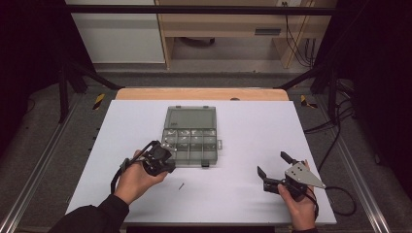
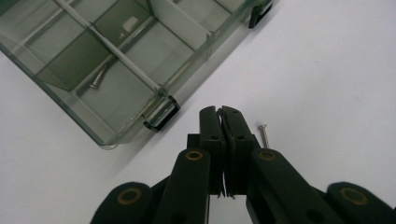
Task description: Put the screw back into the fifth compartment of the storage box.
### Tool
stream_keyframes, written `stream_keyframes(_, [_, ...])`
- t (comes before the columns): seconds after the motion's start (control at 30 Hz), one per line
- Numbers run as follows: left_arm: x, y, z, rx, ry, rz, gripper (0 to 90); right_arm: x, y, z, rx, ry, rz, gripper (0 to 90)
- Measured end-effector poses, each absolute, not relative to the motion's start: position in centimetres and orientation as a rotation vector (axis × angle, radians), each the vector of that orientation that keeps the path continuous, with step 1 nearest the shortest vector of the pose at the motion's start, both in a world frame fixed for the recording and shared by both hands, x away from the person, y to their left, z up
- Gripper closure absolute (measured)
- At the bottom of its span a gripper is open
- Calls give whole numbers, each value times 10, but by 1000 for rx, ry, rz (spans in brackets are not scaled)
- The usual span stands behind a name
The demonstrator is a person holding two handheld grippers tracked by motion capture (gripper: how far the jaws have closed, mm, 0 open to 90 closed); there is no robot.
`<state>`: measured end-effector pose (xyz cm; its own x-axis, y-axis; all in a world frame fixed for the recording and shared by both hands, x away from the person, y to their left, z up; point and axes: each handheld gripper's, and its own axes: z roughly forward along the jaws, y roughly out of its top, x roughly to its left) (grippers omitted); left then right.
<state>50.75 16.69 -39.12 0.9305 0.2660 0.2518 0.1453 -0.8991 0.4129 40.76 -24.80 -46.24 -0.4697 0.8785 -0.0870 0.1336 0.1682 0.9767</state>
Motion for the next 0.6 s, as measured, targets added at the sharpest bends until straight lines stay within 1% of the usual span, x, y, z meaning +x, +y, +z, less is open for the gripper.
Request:
stream_keyframes(0.13, [515, 172, -387, 2684, 287, 442, 884, 408, -248, -462, 962, 1752, 1356, 45])
stream_keyframes(0.33, [524, 177, -380, 2676, 320, 470, 884, 408, -248, -463, 958, 1754, 1357, 46])
stream_keyframes(0.6, [550, 187, -371, 2676, 302, 502, 883, 409, -248, -463, 957, 1756, 1356, 45])
